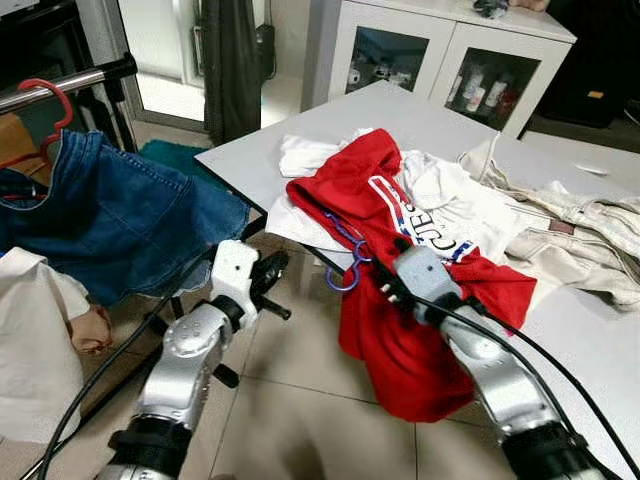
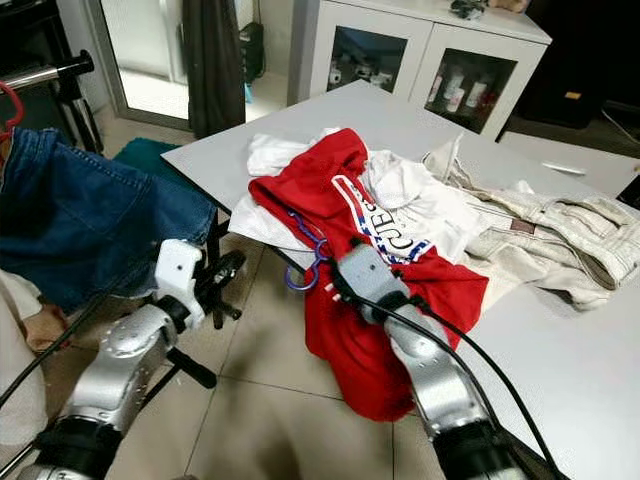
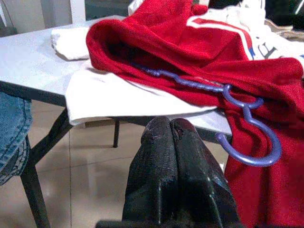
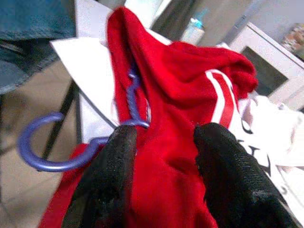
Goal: Hang hanger
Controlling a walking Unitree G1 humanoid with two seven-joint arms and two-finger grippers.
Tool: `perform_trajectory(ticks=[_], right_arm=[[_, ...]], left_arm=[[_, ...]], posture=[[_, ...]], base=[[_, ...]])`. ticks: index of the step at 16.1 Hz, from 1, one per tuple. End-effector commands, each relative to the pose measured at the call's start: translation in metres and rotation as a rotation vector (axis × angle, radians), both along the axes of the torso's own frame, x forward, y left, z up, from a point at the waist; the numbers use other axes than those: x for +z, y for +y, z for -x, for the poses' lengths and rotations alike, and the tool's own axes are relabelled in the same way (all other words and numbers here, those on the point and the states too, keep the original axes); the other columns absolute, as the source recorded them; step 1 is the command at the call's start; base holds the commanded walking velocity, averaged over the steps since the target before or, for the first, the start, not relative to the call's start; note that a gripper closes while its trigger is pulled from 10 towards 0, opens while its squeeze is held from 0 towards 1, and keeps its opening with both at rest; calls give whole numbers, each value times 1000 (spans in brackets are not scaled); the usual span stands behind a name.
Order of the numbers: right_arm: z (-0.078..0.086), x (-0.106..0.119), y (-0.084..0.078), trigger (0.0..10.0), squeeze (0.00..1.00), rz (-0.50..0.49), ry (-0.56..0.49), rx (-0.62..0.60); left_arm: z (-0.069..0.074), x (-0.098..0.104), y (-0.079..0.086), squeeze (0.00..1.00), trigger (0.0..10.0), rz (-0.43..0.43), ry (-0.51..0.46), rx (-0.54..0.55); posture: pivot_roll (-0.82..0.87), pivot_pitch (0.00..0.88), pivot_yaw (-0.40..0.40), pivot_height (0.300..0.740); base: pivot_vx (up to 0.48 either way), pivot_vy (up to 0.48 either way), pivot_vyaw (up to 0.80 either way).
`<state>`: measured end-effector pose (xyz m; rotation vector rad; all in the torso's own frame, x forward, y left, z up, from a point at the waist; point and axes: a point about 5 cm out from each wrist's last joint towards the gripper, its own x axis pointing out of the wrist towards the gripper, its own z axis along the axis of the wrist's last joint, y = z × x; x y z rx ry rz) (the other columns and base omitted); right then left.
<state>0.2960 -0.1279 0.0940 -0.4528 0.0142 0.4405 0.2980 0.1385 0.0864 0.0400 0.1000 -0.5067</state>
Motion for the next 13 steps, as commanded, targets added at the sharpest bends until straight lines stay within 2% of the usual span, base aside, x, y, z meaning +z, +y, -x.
perform_trajectory(ticks=[1, 4, 7, 9, 10, 11, 12, 13], right_arm=[[-3, -4, -5, 10000, 0, 40, 13, -36], [-8, -15, -1, 10000, 0, 107, 59, -93], [-14, -20, 10, 10000, 0, 145, 46, -137], [-17, -24, 8, 10000, 0, 191, 56, -185], [-19, -28, 4, 4118, 0, 213, 75, -225], [-19, -28, 3, 4118, 0, 218, 81, -232], [-20, -29, 0, 0, 0, 217, 92, -253], [-21, -29, -3, 0, 0, 206, 99, -269]], left_arm=[[-3, 3, -5, 0, 10000, -12, -17, -8], [-3, 2, -9, 0, 10000, -13, -23, -9], [-3, 2, -15, 0, 10000, -5, -29, -21], [-2, 3, -17, 0, 10000, -2, -32, -26], [-2, 3, -18, 0, 10000, -2, -33, -26], [-2, 3, -19, 0, 10000, -2, -33, -27], [-2, 3, -19, 0, 10000, -2, -33, -25], [-2, 2, -19, 0, 10000, -1, -32, -22]], posture=[[26, 0, -82, 740], [27, 0, -84, 740], [26, 0, -85, 740], [26, 0, -85, 740], [29, 0, -86, 740], [29, 0, -86, 740], [31, 0, -90, 740], [31, 0, -90, 740]], base=[[0, 0, 0], [0, 0, 0], [0, 0, 0], [0, 0, 0], [0, 0, 0], [0, 0, 0], [0, 0, 0], [0, 0, 0]])
